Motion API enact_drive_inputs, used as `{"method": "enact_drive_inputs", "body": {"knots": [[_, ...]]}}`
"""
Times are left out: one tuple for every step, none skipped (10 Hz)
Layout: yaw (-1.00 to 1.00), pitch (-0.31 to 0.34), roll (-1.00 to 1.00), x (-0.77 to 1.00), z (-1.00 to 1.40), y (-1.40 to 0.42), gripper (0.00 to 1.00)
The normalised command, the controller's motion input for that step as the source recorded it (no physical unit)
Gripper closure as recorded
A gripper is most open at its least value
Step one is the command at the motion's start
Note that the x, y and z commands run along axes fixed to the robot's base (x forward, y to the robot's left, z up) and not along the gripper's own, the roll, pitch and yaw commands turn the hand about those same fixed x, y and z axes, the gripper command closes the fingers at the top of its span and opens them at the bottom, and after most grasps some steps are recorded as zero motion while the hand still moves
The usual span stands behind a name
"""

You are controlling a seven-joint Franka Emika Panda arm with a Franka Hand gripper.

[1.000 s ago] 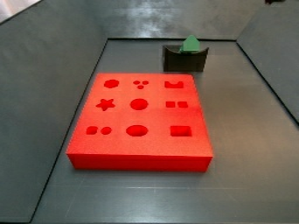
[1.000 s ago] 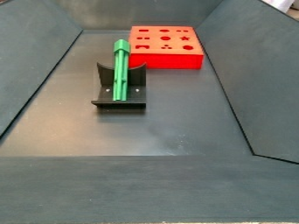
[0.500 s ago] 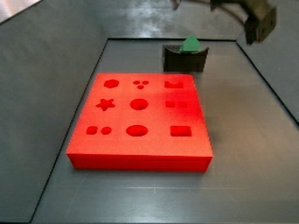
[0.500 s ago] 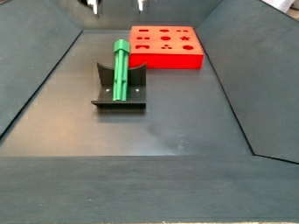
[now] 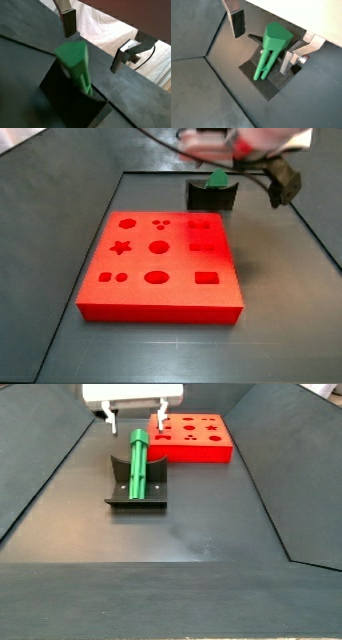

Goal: Pick up the 3 prong object. Move up. Place the 3 prong object on the fixture. Regrasp the 3 prong object. Move to above the board. Insert the 3 prong object.
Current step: Regrasp the 3 prong object, then move to above the board.

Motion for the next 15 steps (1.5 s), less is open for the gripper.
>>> {"method": "enact_drive_inputs", "body": {"knots": [[-0.01,-0.052,0.08,0.11,-0.85,0.0,0.0],[-0.02,-0.034,0.08,0.1,-0.7,0.0,0.0],[-0.01,-0.012,0.08,0.09,-0.5,0.0,0.0],[-0.01,-0.002,0.07,0.08,-0.36,0.0,0.0],[0.0,0.002,0.07,0.08,-0.22,0.0,0.0],[0.0,0.0,0.0,0.0,0.0,0.0,1.0],[0.07,-0.174,-0.12,0.09,1.0,0.11,1.0],[0.07,-0.173,-0.13,0.09,1.0,0.11,1.0],[0.0,-0.152,-0.11,0.07,1.0,0.1,1.0],[-0.04,-0.142,-0.09,0.06,1.0,0.1,1.0],[-0.07,-0.127,-0.09,0.06,1.0,0.09,1.0],[-0.11,-0.078,-0.08,0.05,1.0,0.09,1.0],[-0.12,-0.057,-0.08,0.04,1.0,0.09,1.0],[-0.12,-0.014,-0.08,0.03,1.0,0.08,1.0],[-0.11,0.016,-0.08,0.03,1.0,0.08,1.0]]}}
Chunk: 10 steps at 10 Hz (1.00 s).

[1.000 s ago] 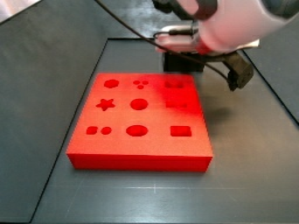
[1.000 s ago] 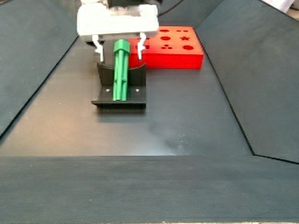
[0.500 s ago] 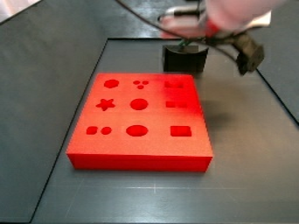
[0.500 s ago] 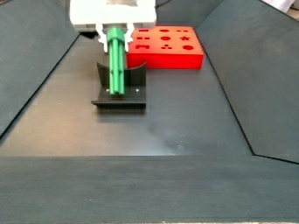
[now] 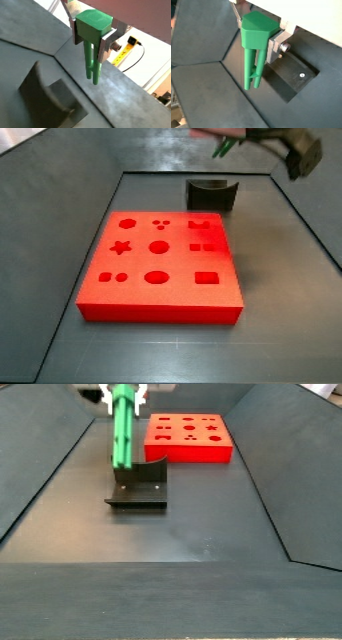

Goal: Pick up the 3 prong object. Move up. Place the 3 prong object on the fixture. Regrasp the 3 prong object. Move to above the board. Insert the 3 prong object.
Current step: Move to above the board.

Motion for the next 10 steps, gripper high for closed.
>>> {"method": "enact_drive_inputs", "body": {"knots": [[-0.09,0.056,-0.07,0.01,1.0,0.07,1.0],[-0.07,0.08,-0.07,0.01,1.0,0.07,1.0],[-0.04,0.108,-0.06,0.0,1.0,0.06,1.0],[-0.02,0.113,-0.06,0.0,1.0,0.06,1.0],[0.01,0.121,-0.06,0.0,1.0,0.05,1.0],[0.03,0.127,-0.05,-0.01,1.0,0.04,1.0],[0.05,0.129,-0.05,0.01,0.75,0.02,1.0],[0.06,0.133,-0.05,0.01,0.63,0.01,1.0],[0.08,0.136,-0.05,0.02,0.38,0.0,1.0],[0.09,0.137,-0.04,0.03,0.21,-0.01,1.0]]}}
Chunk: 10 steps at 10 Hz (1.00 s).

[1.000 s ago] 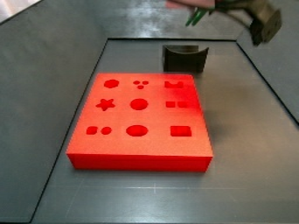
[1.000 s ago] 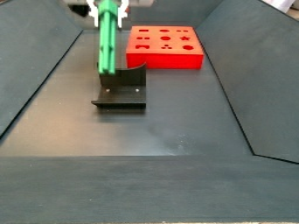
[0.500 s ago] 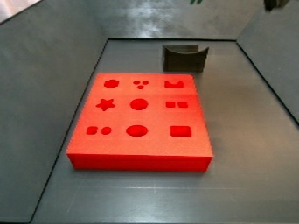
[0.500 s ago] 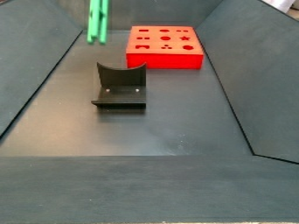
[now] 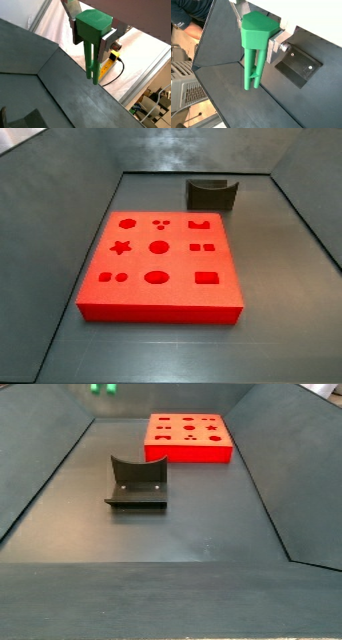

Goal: Pick up the 3 prong object. Move up. Place the 3 prong object on the fixture. Regrasp the 3 prong object. Move to above the board. Insert the 3 prong object.
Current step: Move to above the board.

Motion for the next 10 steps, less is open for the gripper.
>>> {"method": "enact_drive_inputs", "body": {"knots": [[-0.11,0.038,-1.0,-0.63,0.23,-1.0,1.0],[-0.11,0.033,-1.0,-0.63,0.23,-1.0,1.0],[-0.11,0.016,-1.0,-0.68,0.25,-1.0,1.0],[-0.11,0.01,-1.0,-0.69,0.23,-1.0,1.0],[-0.11,0.01,-1.0,-0.7,0.23,-1.0,1.0],[-0.11,0.019,-1.0,-0.72,0.24,-1.0,1.0],[-0.11,0.021,-1.0,-0.74,0.24,-1.0,1.0],[-0.11,0.017,-1.0,-0.76,0.24,-1.0,1.0],[-0.1,0.012,-1.0,-0.57,0.16,-0.68,1.0],[-0.1,0.014,-1.0,-0.38,0.09,-0.41,1.0]]}}
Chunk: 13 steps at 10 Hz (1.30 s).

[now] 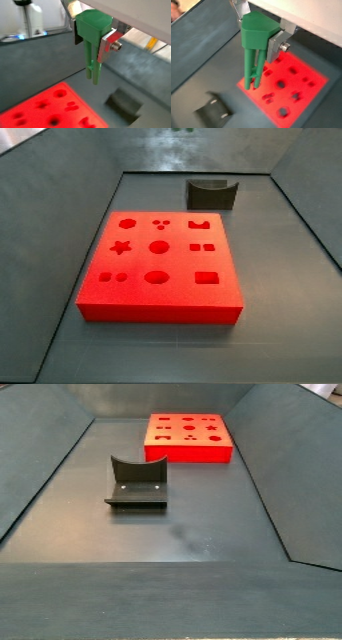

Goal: Pick up the 3 prong object. Move up. Place the 3 prong object on the fixture. Regrasp the 3 prong object. Move to above the board. Insert the 3 prong object.
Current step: Move to above the board, then insert the 3 prong object.

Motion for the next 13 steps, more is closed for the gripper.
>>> {"method": "enact_drive_inputs", "body": {"knots": [[-0.08,0.015,-1.0,-0.19,0.03,-0.15,1.0],[-0.07,0.009,-0.87,-0.13,0.02,-0.09,1.0],[-0.04,-0.005,-0.55,-0.09,0.02,-0.05,1.0],[-0.03,-0.018,-0.36,-0.07,0.0,-0.03,1.0],[-0.01,-0.02,-0.22,-0.05,0.0,0.0,1.0],[0.0,0.0,0.0,0.02,0.0,0.0,1.0],[-0.11,0.0,0.0,0.17,-0.02,0.0,1.0],[-0.47,0.023,0.0,0.43,-0.11,0.01,1.0],[-0.77,0.0,0.0,0.31,-0.18,0.16,1.0],[-0.85,0.0,0.0,0.22,-0.18,0.15,1.0],[-0.88,0.0,0.0,0.19,-0.17,0.13,1.0],[-0.87,0.0,0.0,0.16,-0.23,0.14,1.0],[-0.73,0.011,0.0,0.0,-0.29,0.25,1.0]]}}
